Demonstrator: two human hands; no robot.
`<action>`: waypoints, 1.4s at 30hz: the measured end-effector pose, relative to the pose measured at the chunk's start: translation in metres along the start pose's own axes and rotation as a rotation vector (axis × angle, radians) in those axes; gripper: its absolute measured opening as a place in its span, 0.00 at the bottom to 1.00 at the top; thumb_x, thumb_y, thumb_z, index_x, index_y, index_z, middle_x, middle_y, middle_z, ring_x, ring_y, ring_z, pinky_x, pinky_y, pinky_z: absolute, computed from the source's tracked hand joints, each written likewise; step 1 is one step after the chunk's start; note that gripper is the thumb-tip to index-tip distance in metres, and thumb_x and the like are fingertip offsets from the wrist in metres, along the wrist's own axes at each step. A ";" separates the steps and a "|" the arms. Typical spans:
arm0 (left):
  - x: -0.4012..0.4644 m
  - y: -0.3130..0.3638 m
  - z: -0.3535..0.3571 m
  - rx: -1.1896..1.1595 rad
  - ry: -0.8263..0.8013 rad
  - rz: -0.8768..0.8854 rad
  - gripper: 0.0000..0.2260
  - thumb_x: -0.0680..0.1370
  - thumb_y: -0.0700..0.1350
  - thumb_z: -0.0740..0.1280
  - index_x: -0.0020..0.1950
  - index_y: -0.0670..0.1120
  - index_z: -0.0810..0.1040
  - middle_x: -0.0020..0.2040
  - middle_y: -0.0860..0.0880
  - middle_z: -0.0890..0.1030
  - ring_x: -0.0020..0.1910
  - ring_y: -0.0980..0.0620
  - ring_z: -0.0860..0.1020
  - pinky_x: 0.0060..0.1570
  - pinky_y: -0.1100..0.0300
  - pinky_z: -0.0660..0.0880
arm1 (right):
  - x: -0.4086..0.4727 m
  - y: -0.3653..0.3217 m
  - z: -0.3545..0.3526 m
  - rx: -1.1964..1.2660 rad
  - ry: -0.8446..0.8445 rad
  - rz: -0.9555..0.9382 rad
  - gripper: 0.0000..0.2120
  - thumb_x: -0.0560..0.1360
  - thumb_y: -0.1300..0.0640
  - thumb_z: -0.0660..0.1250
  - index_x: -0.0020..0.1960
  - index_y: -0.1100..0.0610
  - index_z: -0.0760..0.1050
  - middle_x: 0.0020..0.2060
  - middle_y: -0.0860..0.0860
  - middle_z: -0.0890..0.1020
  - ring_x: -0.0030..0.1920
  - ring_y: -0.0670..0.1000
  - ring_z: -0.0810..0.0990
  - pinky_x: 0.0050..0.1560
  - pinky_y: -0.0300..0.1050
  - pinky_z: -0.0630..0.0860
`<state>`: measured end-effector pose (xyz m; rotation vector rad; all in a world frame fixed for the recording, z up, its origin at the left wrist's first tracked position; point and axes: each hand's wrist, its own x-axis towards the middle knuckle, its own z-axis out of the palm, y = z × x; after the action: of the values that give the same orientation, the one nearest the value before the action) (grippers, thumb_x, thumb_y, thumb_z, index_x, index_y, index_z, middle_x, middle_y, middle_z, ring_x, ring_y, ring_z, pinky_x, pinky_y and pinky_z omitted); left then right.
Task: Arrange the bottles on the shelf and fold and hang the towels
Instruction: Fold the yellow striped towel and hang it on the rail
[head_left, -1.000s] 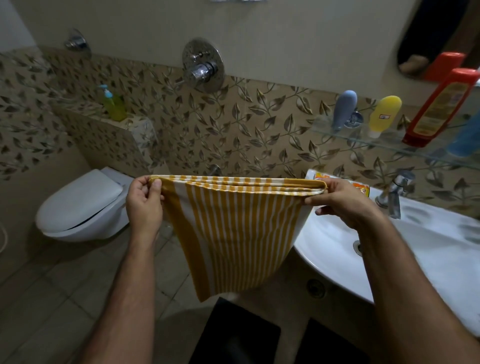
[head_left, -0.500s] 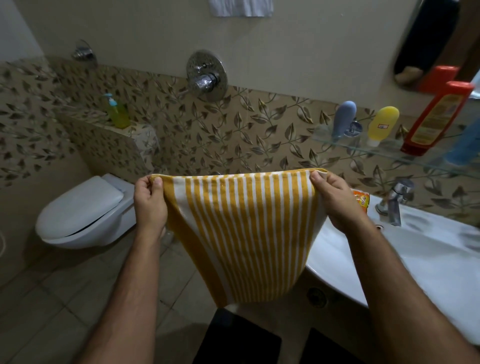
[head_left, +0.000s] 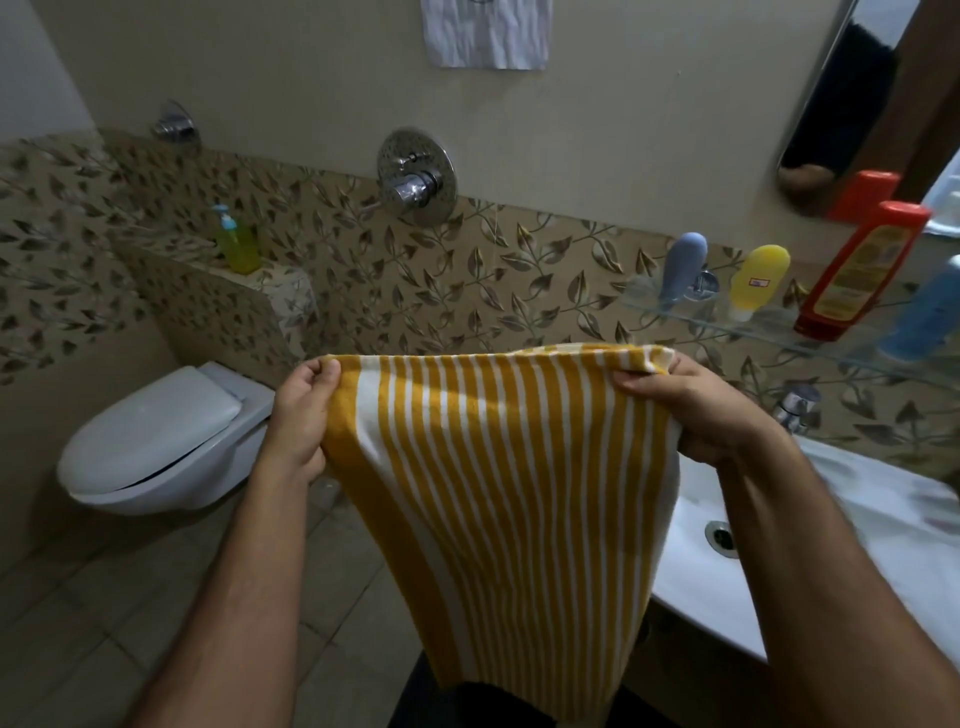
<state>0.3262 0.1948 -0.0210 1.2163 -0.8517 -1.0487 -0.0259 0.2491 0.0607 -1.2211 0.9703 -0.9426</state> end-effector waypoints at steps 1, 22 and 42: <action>0.000 0.000 0.000 -0.050 -0.028 -0.043 0.05 0.82 0.47 0.61 0.51 0.49 0.77 0.47 0.46 0.82 0.45 0.51 0.81 0.47 0.55 0.78 | 0.002 -0.002 0.006 0.039 0.022 -0.018 0.11 0.68 0.56 0.71 0.50 0.57 0.81 0.44 0.54 0.86 0.45 0.52 0.86 0.43 0.43 0.82; -0.072 -0.107 0.090 -0.358 -0.421 -0.405 0.21 0.70 0.47 0.71 0.62 0.44 0.78 0.53 0.45 0.85 0.54 0.44 0.82 0.46 0.53 0.81 | 0.051 -0.014 0.024 0.593 0.524 -0.009 0.16 0.83 0.53 0.58 0.62 0.63 0.76 0.55 0.62 0.83 0.55 0.60 0.83 0.46 0.57 0.81; -0.052 0.030 0.106 -0.126 -0.118 0.007 0.09 0.81 0.47 0.63 0.49 0.45 0.81 0.44 0.49 0.86 0.47 0.51 0.84 0.44 0.56 0.81 | 0.046 -0.003 -0.089 0.328 0.458 0.175 0.16 0.77 0.55 0.68 0.62 0.61 0.76 0.50 0.58 0.86 0.51 0.58 0.85 0.48 0.55 0.79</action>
<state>0.2160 0.2122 0.0283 1.0535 -0.8663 -1.1595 -0.0958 0.1787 0.0524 -0.6442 1.2006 -1.2124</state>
